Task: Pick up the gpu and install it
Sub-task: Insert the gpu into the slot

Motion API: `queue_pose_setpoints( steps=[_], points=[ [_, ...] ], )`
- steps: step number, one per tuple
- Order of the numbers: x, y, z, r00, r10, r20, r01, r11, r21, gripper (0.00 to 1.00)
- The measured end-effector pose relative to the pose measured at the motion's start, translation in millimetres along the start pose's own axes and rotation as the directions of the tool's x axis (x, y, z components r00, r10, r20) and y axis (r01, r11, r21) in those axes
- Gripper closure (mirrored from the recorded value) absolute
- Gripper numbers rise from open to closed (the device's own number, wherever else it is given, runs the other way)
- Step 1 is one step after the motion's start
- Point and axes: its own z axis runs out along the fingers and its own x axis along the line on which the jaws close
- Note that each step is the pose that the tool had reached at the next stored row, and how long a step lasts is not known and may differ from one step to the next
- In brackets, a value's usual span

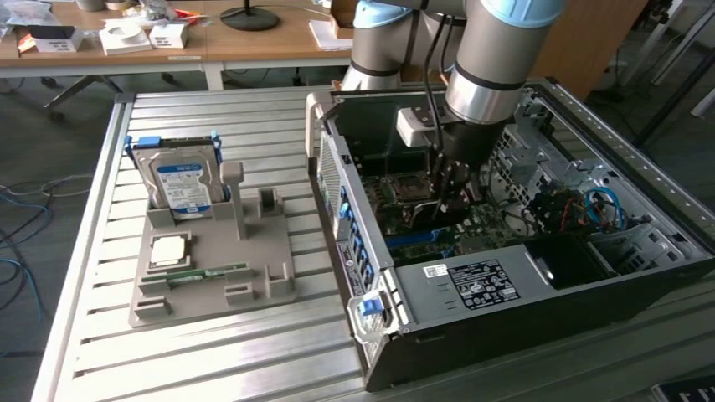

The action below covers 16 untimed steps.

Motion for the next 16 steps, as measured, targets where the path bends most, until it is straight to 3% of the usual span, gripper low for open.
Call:
queue_pose_setpoints(
  steps=[16],
  points=[
    [0.1,1.9,3.1,1.0000,0.001,-0.0003,-0.001,1.0000,-0.0002,0.74]
  ],
)
